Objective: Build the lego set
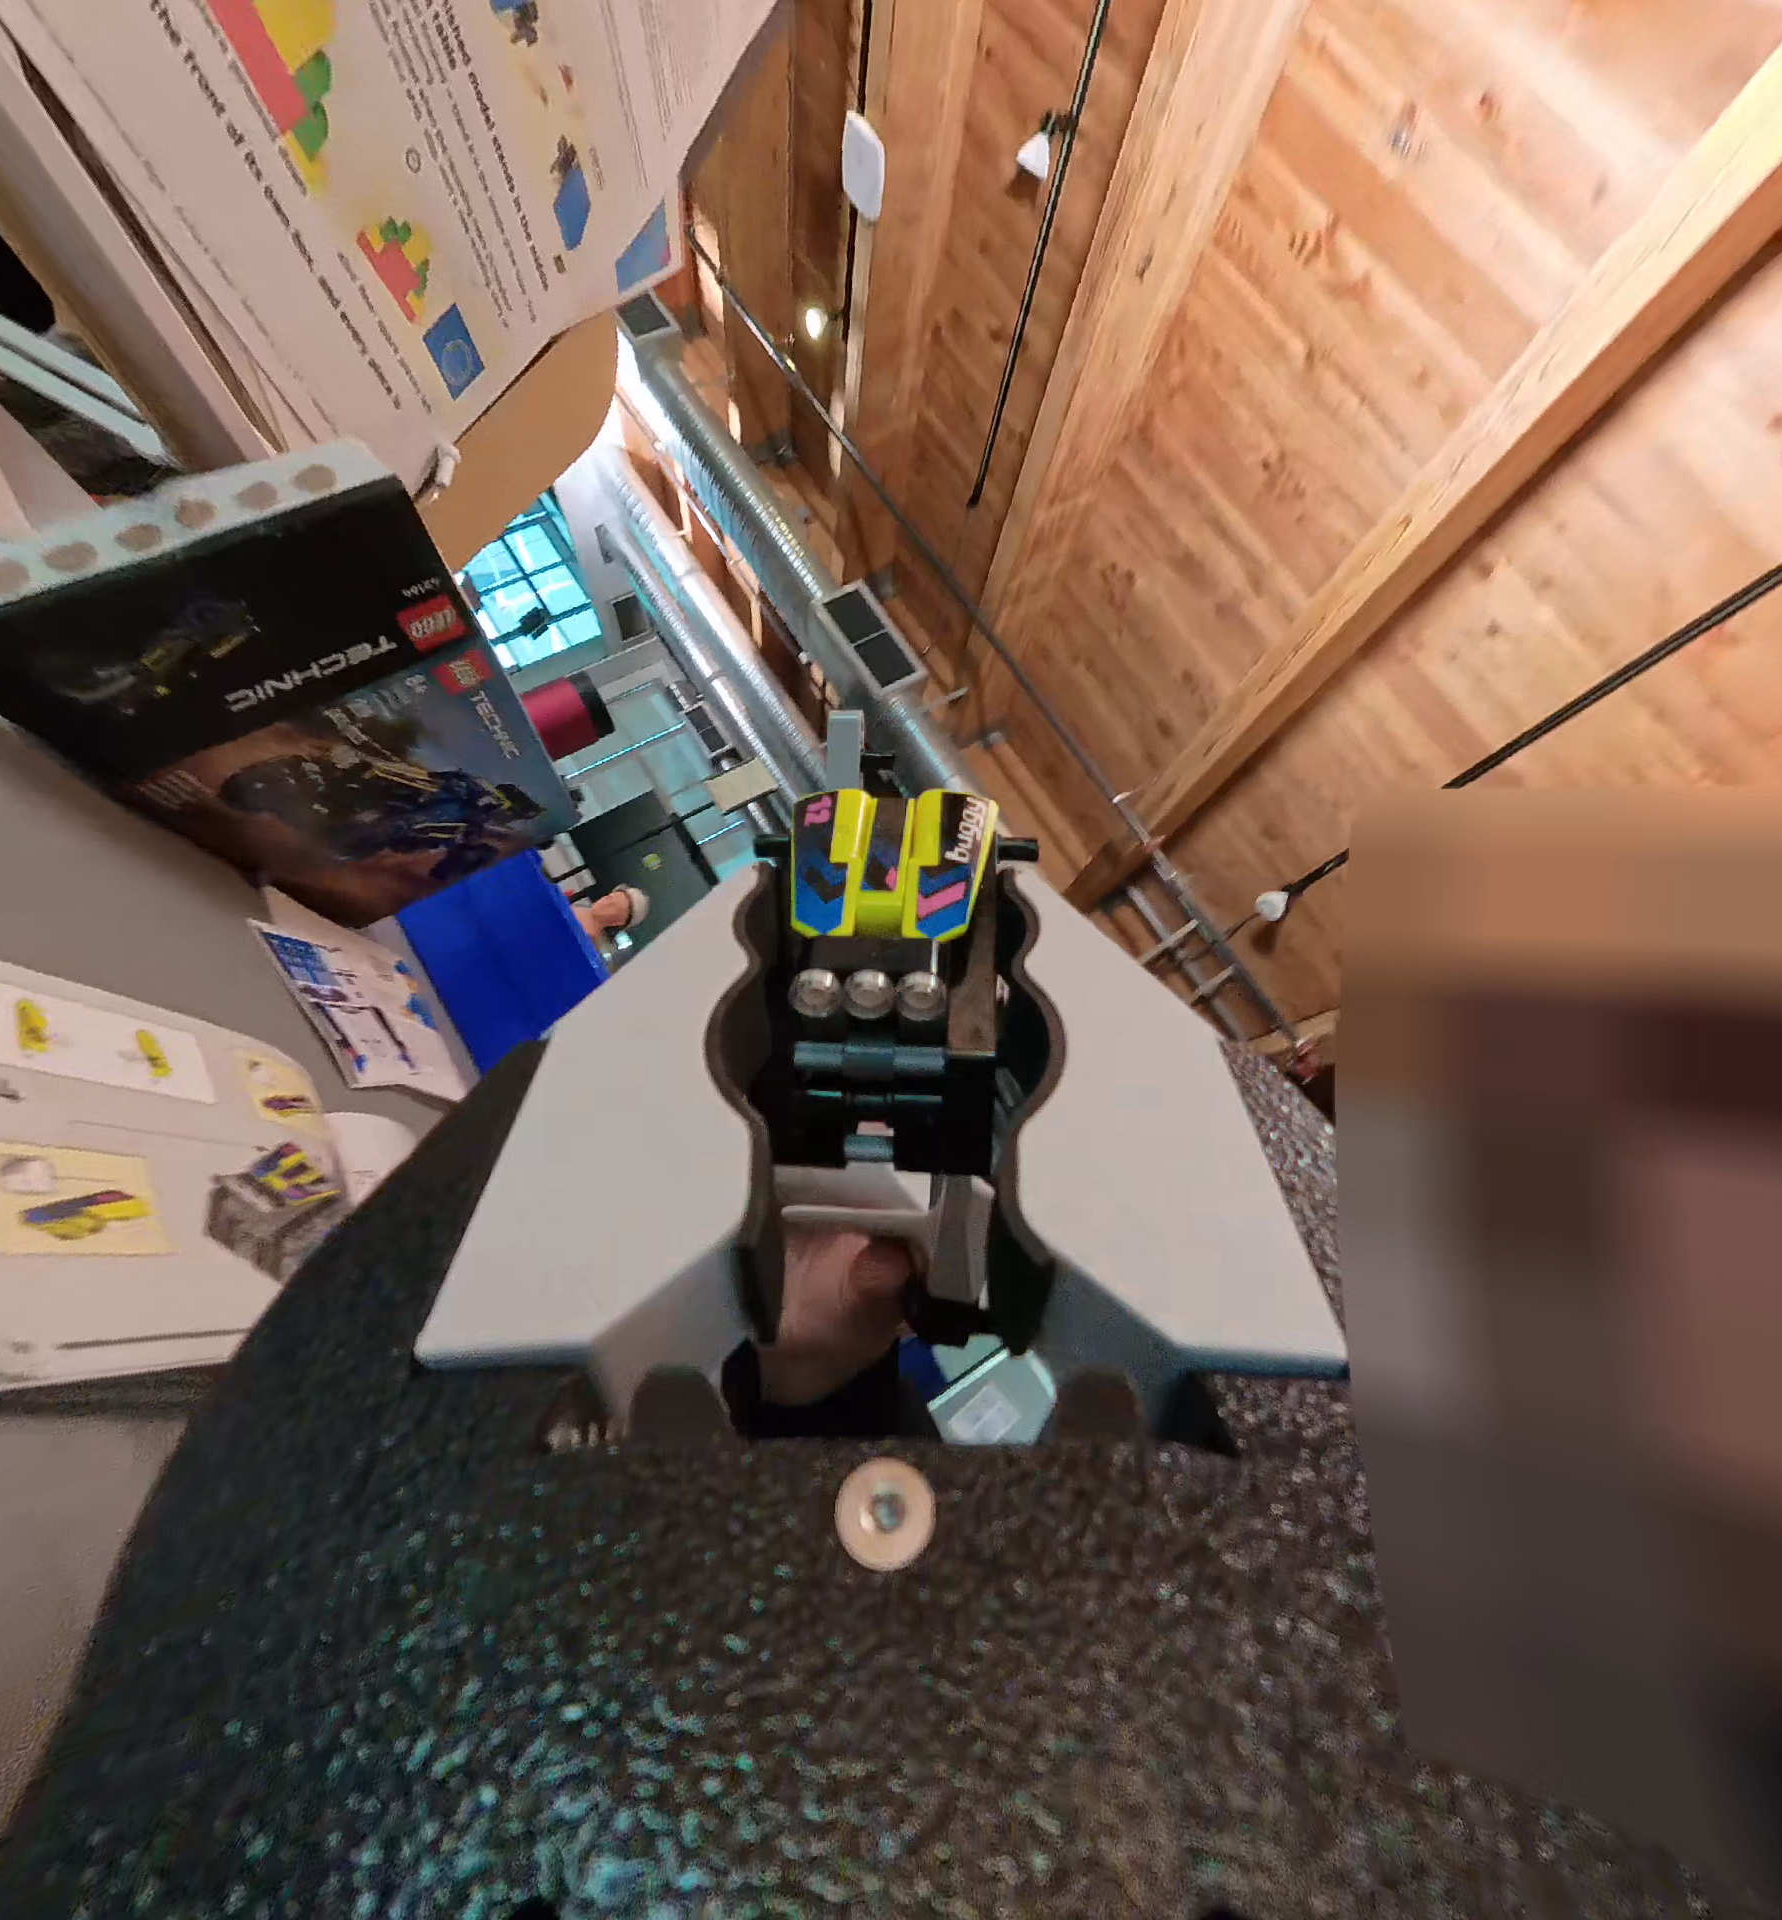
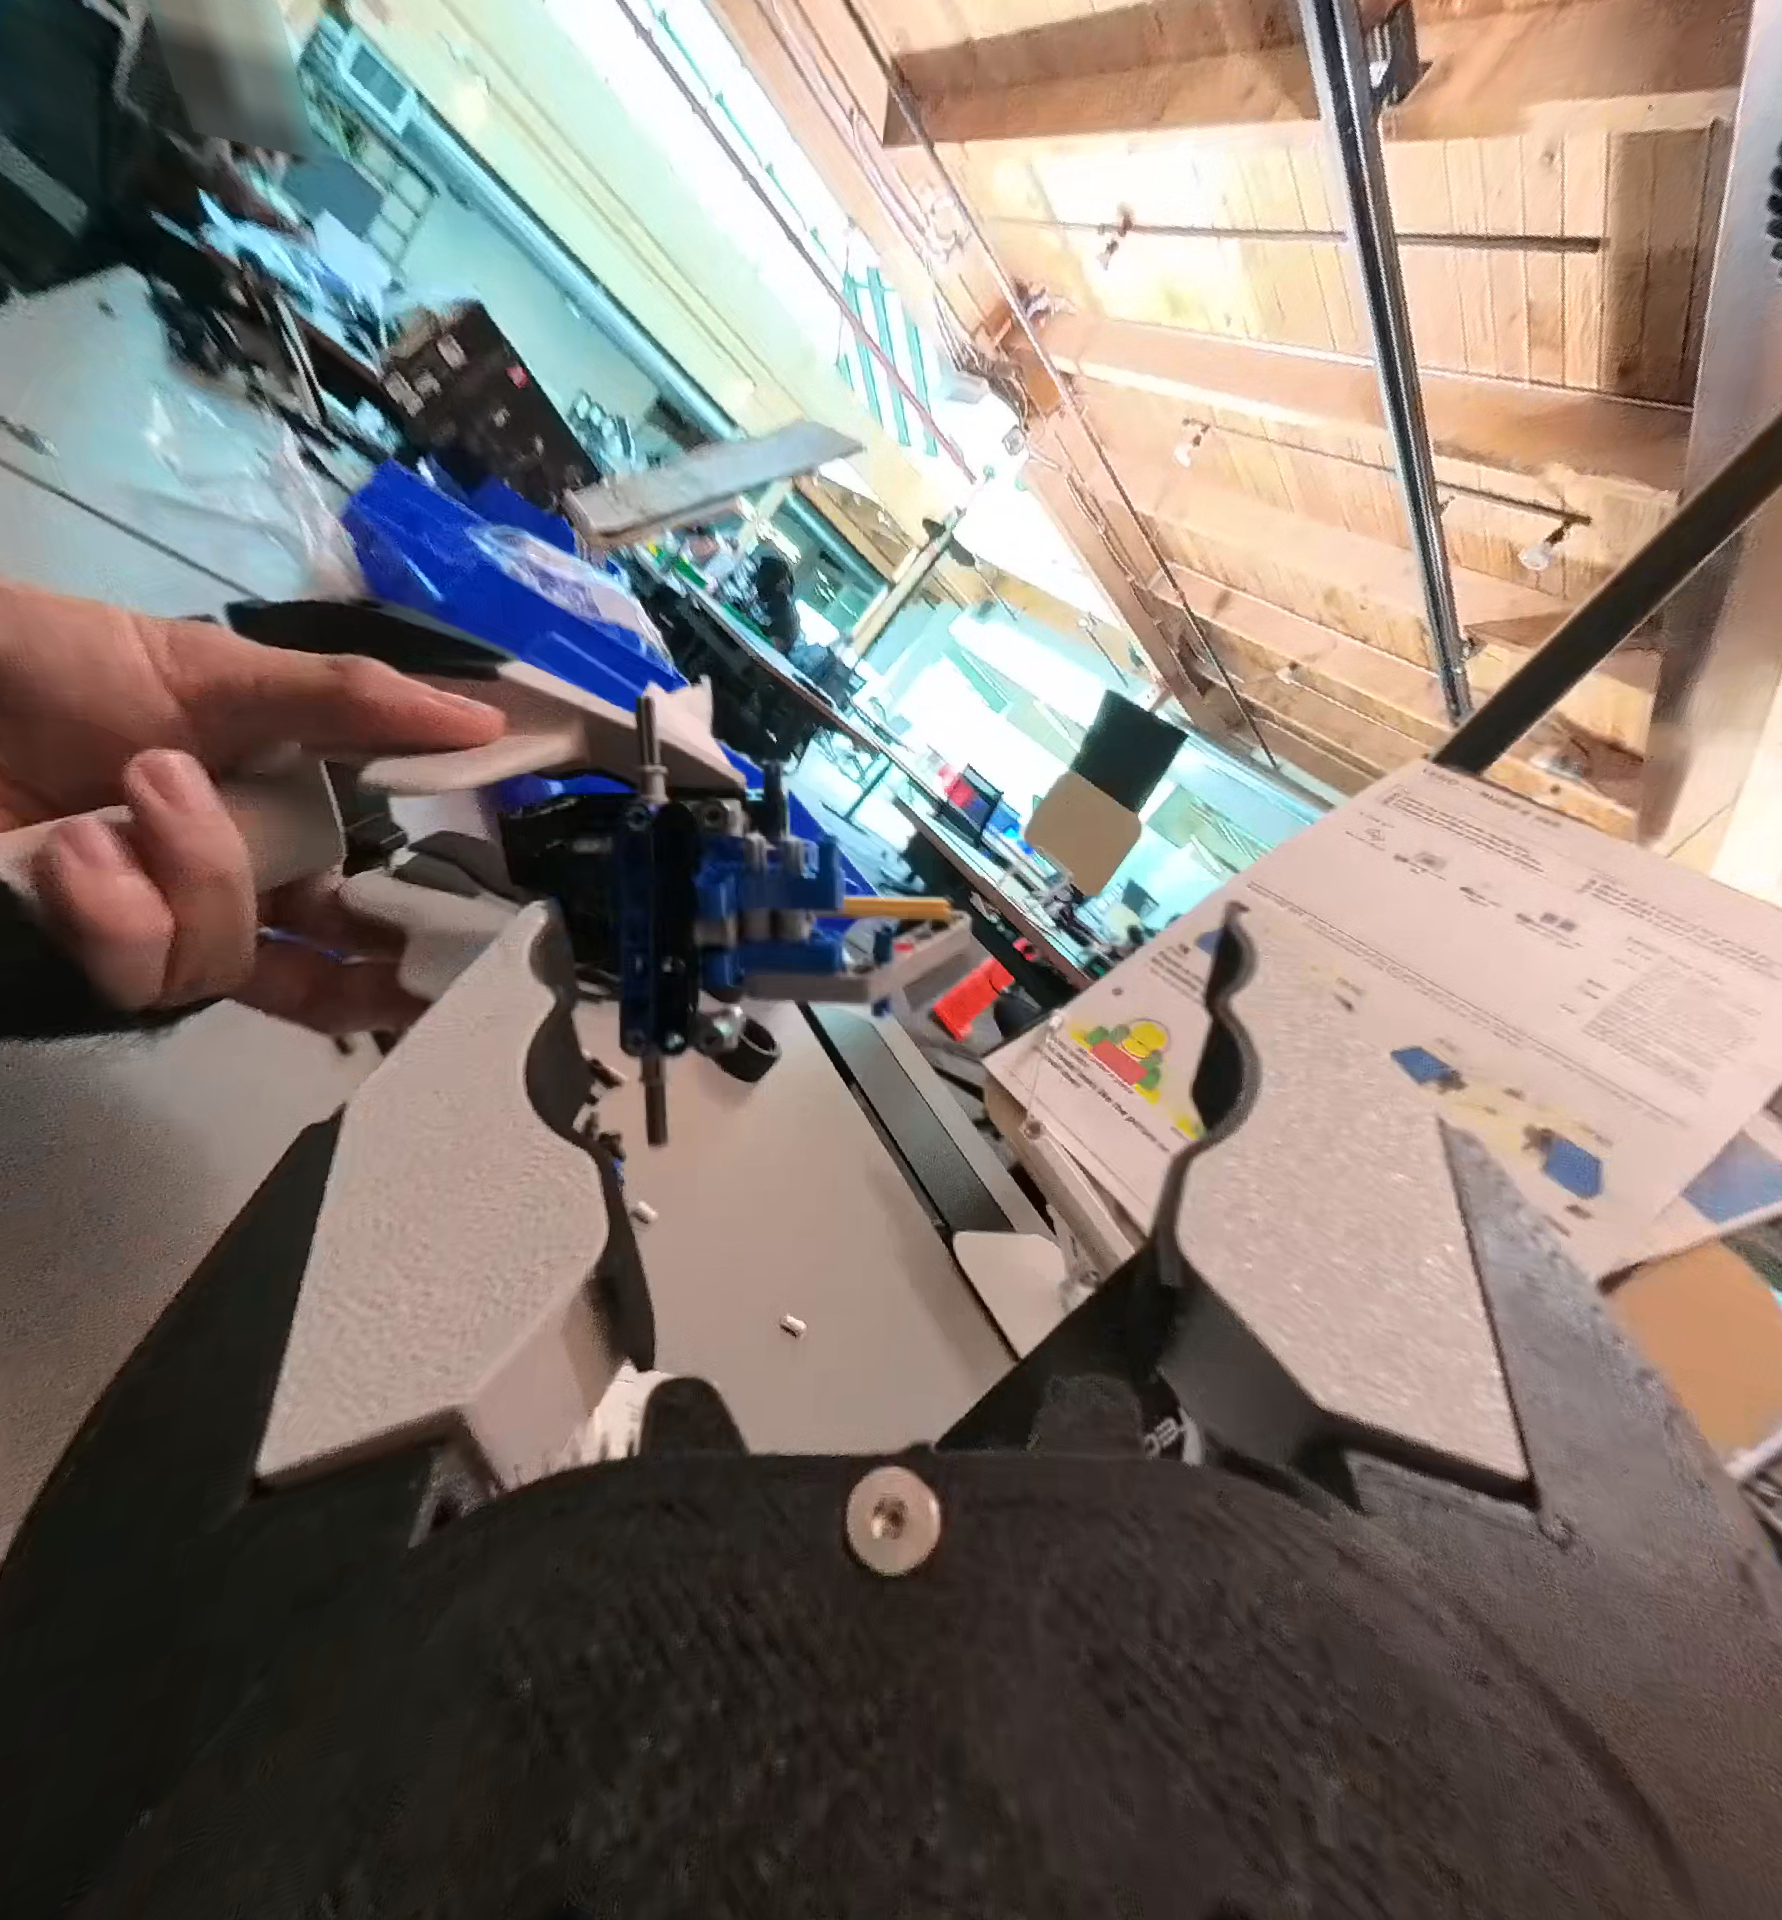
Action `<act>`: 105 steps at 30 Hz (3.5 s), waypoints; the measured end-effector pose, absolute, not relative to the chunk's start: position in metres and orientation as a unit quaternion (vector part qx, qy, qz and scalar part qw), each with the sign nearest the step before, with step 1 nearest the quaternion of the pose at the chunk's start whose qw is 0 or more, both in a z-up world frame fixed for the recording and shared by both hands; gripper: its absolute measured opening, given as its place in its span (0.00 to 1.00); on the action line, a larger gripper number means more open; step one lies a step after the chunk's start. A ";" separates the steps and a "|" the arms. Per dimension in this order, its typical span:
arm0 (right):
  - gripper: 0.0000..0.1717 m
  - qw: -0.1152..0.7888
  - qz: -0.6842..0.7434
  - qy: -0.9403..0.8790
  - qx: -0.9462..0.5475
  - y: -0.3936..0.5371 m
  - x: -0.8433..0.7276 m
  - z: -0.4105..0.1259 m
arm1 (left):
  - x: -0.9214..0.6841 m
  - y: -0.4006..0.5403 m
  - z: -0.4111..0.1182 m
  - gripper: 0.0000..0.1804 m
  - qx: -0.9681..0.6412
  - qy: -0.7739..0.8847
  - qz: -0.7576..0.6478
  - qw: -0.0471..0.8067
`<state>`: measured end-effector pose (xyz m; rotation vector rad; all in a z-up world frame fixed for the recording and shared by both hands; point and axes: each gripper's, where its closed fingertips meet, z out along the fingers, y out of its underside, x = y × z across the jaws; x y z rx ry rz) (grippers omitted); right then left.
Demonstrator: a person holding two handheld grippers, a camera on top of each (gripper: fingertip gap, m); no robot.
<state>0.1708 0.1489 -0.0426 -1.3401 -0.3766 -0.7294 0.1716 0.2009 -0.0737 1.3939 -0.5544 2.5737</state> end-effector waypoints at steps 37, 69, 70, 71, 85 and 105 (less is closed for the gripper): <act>0.47 0.649 -0.283 -0.209 -0.674 0.160 0.175 -0.065 | 0.177 0.176 -0.067 0.21 0.468 -0.124 0.874 0.038; 0.04 0.643 0.108 -0.086 -0.753 0.106 0.168 -0.121 | 0.153 0.130 -0.100 0.19 0.213 -0.627 0.709 -0.243; 0.02 0.646 0.102 -0.088 -0.751 0.106 0.168 -0.121 | 0.152 0.129 -0.100 0.19 0.208 -0.630 0.709 -0.240; 0.02 0.647 0.098 -0.093 -0.751 0.105 0.167 -0.122 | 0.152 0.128 -0.100 0.19 0.204 -0.632 0.709 -0.238; 0.05 0.660 0.182 -0.002 -0.729 0.095 0.167 -0.132 | 0.147 0.119 -0.095 0.19 0.132 -0.661 0.693 -0.256; 0.04 0.661 0.363 0.132 -0.643 0.073 0.158 -0.129 | 0.131 0.073 -0.099 0.19 -0.002 -0.715 0.561 -0.416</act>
